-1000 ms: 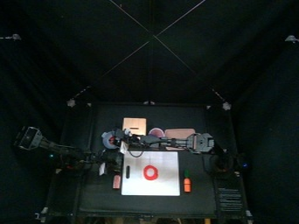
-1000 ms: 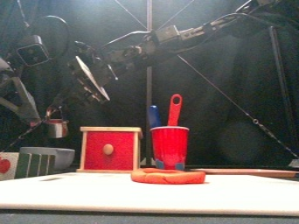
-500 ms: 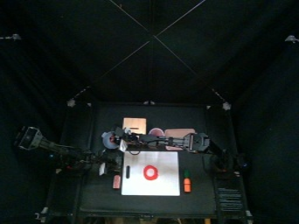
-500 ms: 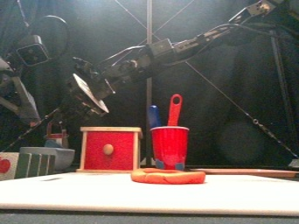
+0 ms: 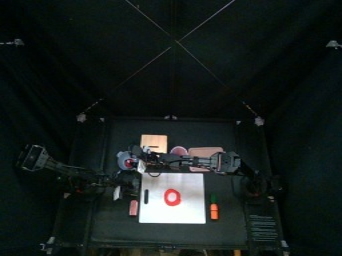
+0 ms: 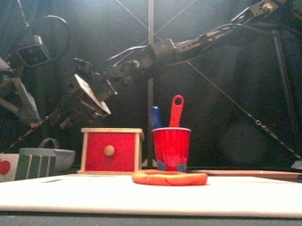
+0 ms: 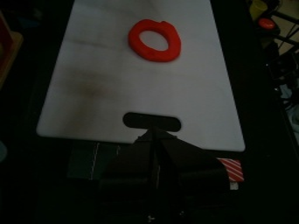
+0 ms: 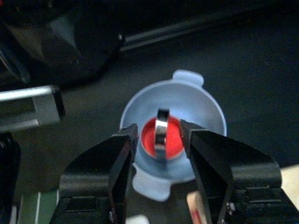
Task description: Place cookie cutter with dough inside into bowl
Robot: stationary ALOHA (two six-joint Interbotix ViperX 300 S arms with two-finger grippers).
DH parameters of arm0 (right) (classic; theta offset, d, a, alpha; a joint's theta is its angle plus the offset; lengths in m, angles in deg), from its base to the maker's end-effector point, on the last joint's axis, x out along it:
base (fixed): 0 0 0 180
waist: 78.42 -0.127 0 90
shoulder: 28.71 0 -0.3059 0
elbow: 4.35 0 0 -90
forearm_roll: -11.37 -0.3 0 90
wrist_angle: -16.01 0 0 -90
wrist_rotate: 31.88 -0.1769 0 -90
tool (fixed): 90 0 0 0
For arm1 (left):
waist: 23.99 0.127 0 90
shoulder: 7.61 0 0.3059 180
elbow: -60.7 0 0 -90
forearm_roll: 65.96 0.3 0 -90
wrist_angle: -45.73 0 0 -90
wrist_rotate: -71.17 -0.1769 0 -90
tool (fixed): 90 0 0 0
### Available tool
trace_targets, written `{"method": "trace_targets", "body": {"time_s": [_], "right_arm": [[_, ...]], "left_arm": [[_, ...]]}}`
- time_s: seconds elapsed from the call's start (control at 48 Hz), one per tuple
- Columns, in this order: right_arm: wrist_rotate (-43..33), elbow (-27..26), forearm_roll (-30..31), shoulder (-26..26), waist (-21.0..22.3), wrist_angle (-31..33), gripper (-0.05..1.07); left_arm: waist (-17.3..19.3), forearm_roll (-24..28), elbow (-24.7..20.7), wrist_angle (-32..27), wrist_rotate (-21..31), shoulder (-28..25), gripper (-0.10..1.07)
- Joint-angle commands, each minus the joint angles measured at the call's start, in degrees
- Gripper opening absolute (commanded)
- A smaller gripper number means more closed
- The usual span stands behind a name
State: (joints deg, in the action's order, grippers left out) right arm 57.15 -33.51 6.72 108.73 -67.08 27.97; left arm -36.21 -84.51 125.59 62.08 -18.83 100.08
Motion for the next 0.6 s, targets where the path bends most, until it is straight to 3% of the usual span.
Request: {"method": "trace_targets", "body": {"time_s": [0.0,0.229,0.417,0.583], "right_arm": [[0.09,1.85,1.23,-7.03,0.44,1.67,0.80],[-0.18,17.31,1.23,-18.02,0.09,0.62,0.80],[-0.09,34.89,-3.78,-27.95,0.00,-11.51,0.80],[-0.09,44.21,-4.83,-33.40,-1.76,-18.46,0.80]], "left_arm": [[0.26,0.18,-0.70,0.35,-0.18,0.09,0.49],[1.32,0.88,-1.85,0.97,-0.18,0.00,0.49],[2.37,1.76,-2.55,1.14,-0.18,0.00,0.49],[3.16,1.76,-2.81,1.14,-0.09,-0.35,0.49]]}}
